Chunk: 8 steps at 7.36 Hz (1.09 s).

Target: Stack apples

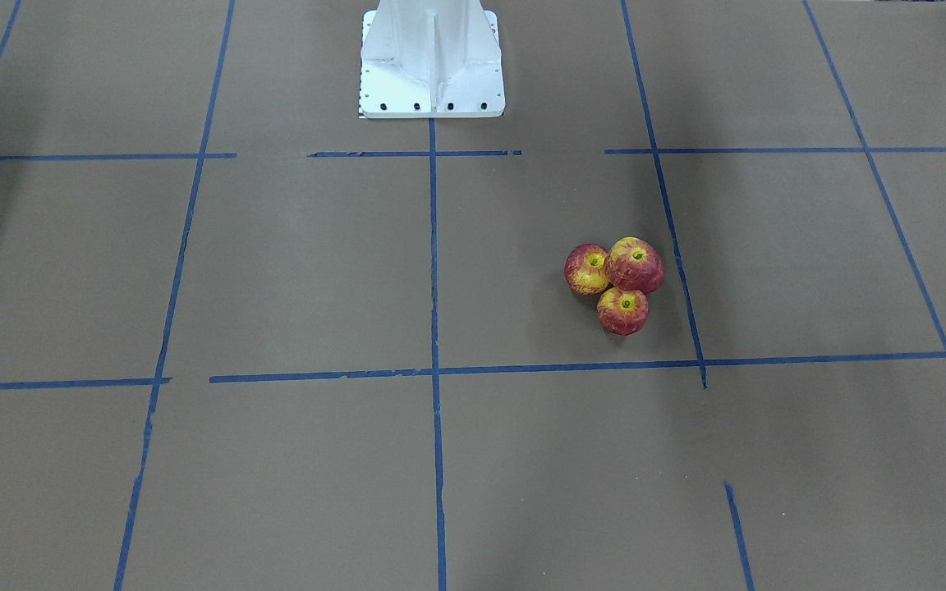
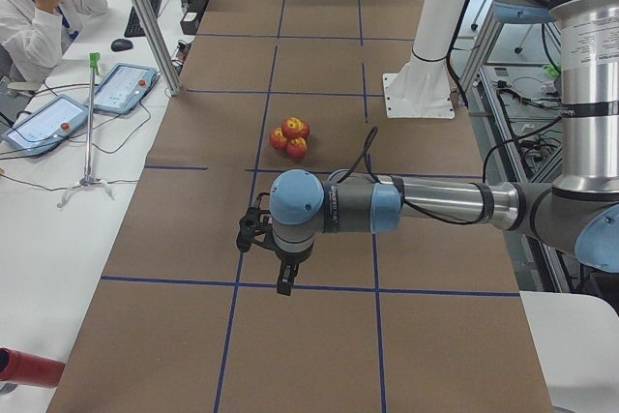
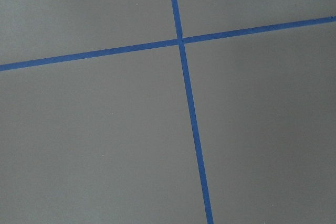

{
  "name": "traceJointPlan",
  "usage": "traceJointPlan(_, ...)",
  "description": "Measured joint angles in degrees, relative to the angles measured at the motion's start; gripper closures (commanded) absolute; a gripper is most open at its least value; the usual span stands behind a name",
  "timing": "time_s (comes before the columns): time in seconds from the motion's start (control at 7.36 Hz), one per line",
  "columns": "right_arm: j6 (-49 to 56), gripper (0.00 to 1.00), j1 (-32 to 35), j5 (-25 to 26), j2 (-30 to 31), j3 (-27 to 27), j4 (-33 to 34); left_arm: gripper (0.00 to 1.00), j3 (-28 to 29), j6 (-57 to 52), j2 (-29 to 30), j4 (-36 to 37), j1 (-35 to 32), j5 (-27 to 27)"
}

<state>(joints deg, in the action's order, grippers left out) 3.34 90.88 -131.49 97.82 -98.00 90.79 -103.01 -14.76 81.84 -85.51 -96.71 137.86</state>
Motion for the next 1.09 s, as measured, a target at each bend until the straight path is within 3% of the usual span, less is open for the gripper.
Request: traceJointPlan(1.09,0.00,0.00,0.00,0.00,0.00,0.00,0.00,0.00,2.45,0.41,2.55,0.30,0.37,-0.05)
